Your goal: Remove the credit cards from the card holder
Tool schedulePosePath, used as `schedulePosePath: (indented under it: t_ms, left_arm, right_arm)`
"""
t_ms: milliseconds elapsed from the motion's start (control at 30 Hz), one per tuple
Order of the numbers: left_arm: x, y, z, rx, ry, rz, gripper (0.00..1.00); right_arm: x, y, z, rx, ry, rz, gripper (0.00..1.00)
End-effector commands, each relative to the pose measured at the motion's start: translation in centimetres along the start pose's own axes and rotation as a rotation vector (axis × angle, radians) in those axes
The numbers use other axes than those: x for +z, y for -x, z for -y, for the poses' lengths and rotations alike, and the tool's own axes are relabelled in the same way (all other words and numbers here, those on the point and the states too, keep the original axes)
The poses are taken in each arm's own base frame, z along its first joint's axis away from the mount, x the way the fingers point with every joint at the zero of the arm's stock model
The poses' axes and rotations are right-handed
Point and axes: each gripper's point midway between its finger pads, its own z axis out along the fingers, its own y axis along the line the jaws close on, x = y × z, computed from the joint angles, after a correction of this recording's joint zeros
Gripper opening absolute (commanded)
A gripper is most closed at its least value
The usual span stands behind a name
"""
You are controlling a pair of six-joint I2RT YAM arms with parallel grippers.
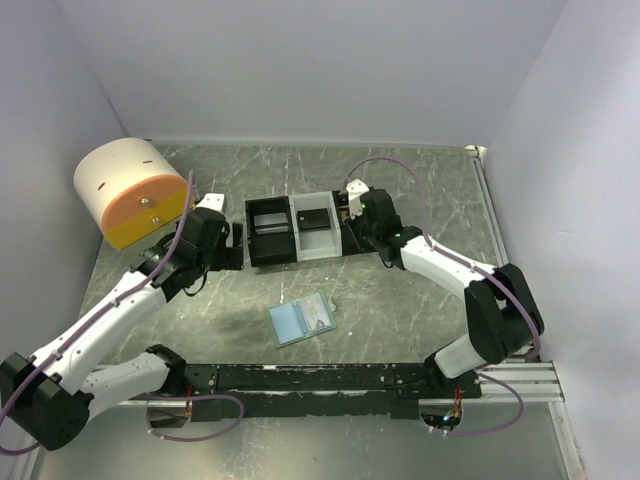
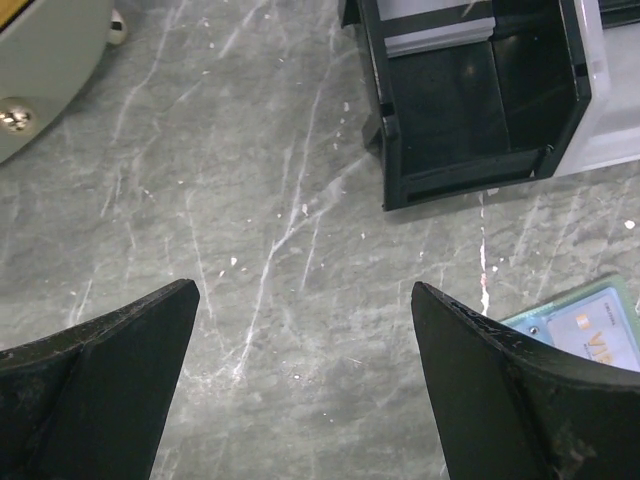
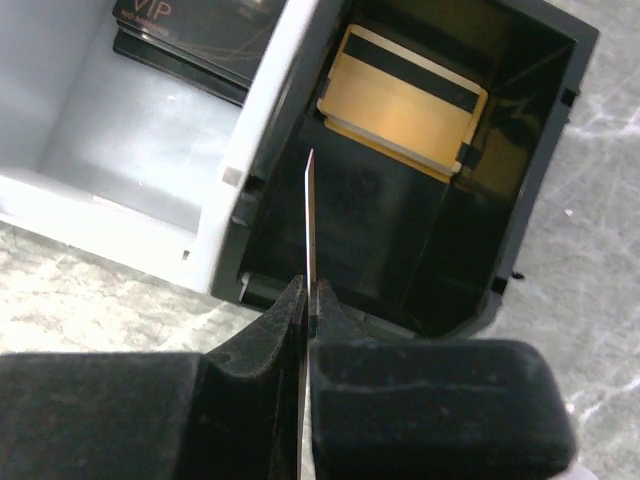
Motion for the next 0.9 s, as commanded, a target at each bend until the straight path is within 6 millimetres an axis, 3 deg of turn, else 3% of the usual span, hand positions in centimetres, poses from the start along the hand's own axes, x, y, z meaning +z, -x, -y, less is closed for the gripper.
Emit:
schedulePosePath:
  t_ms: [0, 400, 633, 767, 867]
  left_arm:
    - [-0.6, 0.8, -1.7, -0.009, 0.066, 0.063, 1.00]
    - [0.4, -0.3, -2.3, 0.014, 0.124, -0.002, 1.00]
    - [0.4, -0.2, -2.2, 0.017, 0.117, 0.001, 1.00]
    - [0.5, -0.4, -2.2, 0.022, 0.118, -0.005, 0.99]
    - [0.5, -0.4, -2.3, 0.021, 0.124, -0.006, 0.99]
  right_arm:
    - [1.0, 0.7, -0.7, 0.031, 0.052, -0.038, 0.00]
    - [-0.1, 1.0, -3.4, 0.068, 0.194, -0.045, 0.00]
    - [-0.3, 2.1, -2.0, -0.004, 0.143, -0.013, 0.00]
    - [-0.1, 3.6, 1.4, -0.067, -0.026, 0.024, 0.00]
    - [0.3, 4.1, 1.9, -0.205, -0.042, 0.117, 0.00]
